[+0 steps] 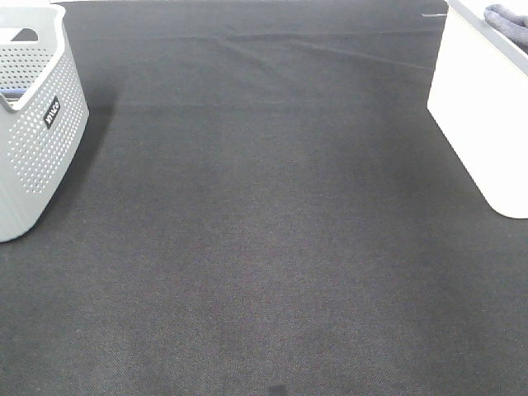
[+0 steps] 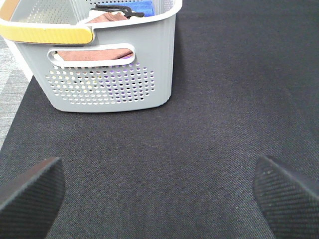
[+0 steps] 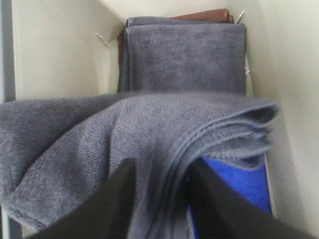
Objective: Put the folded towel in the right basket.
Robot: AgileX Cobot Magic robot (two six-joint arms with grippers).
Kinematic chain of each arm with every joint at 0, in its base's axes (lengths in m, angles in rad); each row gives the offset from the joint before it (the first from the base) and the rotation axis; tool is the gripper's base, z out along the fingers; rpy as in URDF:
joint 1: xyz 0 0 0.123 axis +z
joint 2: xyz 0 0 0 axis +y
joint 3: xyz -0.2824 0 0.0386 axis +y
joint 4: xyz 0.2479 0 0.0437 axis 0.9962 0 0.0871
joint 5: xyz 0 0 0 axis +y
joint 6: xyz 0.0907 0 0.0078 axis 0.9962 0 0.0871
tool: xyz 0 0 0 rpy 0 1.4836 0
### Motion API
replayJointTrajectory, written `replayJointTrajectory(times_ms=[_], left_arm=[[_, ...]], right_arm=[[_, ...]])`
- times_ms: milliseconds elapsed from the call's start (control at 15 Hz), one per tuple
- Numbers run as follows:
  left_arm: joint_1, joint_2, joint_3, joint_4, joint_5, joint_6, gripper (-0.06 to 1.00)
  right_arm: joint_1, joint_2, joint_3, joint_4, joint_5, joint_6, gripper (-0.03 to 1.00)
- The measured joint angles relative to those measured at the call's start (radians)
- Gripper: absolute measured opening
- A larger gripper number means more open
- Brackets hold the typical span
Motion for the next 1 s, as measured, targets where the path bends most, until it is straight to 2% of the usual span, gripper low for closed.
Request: replayJointTrajectory(times_ms=[67,200,267,400,667,1000], left_arm=[[0.0,0.0,0.0,0.0,0.0,0.0,0.97],[0.0,0.0,0.0,0.0,0.0,0.0,0.97],[0.0,0.0,0.0,0.0,0.0,0.0,0.97],[0.0,0.0,0.0,0.0,0.0,0.0,0.97],[0.0,0.0,0.0,0.0,0.0,0.0,0.97],[0.0,0.0,0.0,0.0,0.0,0.0,0.97]], right_arm=[[0.0,0.0,0.0,0.0,0.0,0.0,0.37],[0.0,0.0,0.0,-0.04,0.0,0.019,0.6],[0.0,0.0,0.0,-0.051,0.0,0.021,0.64],[0.0,0.0,0.0,-0.042,0.0,0.03,0.66],[0.006,-0.014,0.0,0.1,0.0,0.04,0.66],[0.151,-0.143,0.09,0.089,-0.002,0.019,0.66]])
